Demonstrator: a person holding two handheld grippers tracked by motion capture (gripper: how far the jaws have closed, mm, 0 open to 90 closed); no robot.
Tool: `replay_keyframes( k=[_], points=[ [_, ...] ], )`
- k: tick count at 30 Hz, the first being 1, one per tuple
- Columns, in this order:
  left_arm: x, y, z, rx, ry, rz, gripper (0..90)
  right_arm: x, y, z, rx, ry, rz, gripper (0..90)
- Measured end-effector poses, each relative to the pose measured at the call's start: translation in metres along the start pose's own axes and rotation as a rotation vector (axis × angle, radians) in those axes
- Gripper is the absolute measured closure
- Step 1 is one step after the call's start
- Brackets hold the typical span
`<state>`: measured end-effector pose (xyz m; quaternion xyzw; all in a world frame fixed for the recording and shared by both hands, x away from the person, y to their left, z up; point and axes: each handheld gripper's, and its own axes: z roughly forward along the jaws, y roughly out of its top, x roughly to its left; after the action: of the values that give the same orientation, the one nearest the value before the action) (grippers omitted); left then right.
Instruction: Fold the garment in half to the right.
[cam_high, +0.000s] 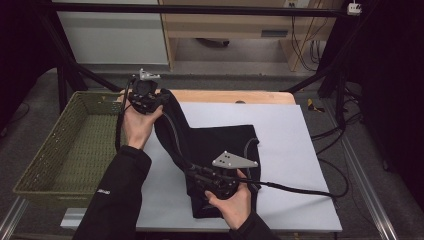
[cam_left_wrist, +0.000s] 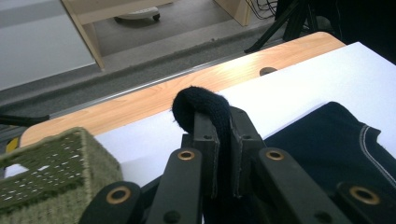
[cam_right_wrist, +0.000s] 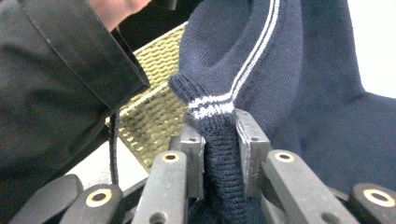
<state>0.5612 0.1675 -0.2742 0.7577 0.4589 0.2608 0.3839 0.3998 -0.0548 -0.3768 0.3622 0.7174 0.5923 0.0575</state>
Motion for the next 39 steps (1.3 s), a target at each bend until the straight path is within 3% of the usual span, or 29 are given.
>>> replay_keyframes(
  k=[4, 8, 25, 39],
  points=[
    [-0.007, 0.002, 0.007, 0.006, -0.007, 0.004, 83.2, -0.005, -0.006, -0.006, 0.001, -0.032, -0.006, 76.6],
    [-0.022, 0.005, 0.022, 0.012, -0.019, 0.012, 83.2, -0.01, -0.013, -0.013, -0.014, -0.057, -0.001, 76.5],
    [-0.062, 0.006, 0.065, 0.051, -0.067, 0.051, 83.2, -0.03, -0.033, -0.032, -0.007, -0.119, 0.014, 76.6],
    [-0.083, 0.008, 0.089, 0.078, -0.096, 0.055, 83.1, -0.043, -0.041, -0.05, -0.02, -0.162, 0.046, 76.7]
  ],
)
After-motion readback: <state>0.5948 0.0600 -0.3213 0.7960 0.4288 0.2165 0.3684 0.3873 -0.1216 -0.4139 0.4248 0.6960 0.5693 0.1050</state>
